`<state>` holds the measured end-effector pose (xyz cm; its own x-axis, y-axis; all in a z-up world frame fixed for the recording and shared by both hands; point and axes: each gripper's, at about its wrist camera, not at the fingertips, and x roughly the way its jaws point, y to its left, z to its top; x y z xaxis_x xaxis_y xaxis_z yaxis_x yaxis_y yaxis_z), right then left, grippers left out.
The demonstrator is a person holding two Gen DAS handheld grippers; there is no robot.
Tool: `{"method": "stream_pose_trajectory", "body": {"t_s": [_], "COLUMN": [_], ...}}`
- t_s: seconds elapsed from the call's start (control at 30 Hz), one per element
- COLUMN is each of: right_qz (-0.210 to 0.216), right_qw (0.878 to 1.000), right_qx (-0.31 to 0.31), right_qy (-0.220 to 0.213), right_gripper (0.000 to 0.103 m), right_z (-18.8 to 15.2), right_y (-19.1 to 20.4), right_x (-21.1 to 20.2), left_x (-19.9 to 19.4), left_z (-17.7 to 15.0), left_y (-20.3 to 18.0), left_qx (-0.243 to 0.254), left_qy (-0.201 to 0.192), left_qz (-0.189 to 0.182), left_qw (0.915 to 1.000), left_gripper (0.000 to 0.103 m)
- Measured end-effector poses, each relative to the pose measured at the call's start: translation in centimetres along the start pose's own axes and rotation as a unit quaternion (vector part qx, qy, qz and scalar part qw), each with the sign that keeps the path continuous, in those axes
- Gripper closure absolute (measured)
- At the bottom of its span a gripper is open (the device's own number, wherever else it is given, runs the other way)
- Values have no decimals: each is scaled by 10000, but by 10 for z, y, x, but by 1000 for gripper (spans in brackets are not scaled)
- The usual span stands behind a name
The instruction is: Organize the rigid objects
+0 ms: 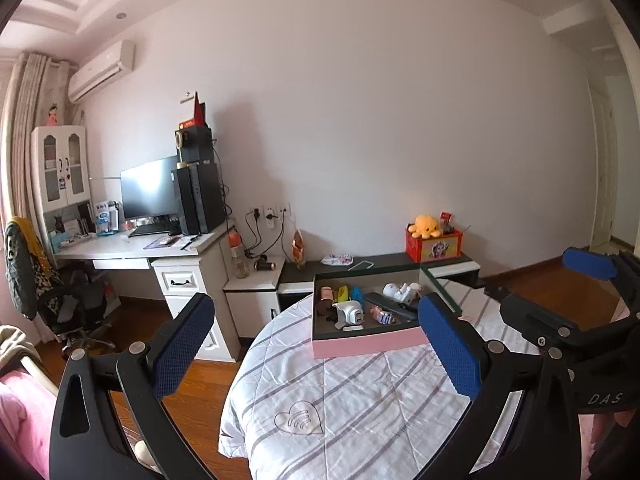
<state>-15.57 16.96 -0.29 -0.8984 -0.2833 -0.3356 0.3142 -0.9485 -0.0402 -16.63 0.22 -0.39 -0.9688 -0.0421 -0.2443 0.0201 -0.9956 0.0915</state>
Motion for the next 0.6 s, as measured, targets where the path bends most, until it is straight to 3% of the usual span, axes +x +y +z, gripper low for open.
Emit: {"method": "stream_pose_trajectory", "body": {"t_s": [0.27,0.6], "right_qz": [-12,-196], "right_qw": [9998,9983], "right_qx": [8,-120], "right_qy": [-214,-541], "right_gripper": [0,0], "right_z": [-6,-13], "right_y": [11,24], "right_x": [-43,-97], "left_x": [-51,-107], "left_z": [-4,-10], "left_y": [1,2], "left_qx": [26,-83], "left_qy": [-271,-610], "left_qz": [191,18], "left_qw": [9994,9981], "left_gripper": [0,0]}}
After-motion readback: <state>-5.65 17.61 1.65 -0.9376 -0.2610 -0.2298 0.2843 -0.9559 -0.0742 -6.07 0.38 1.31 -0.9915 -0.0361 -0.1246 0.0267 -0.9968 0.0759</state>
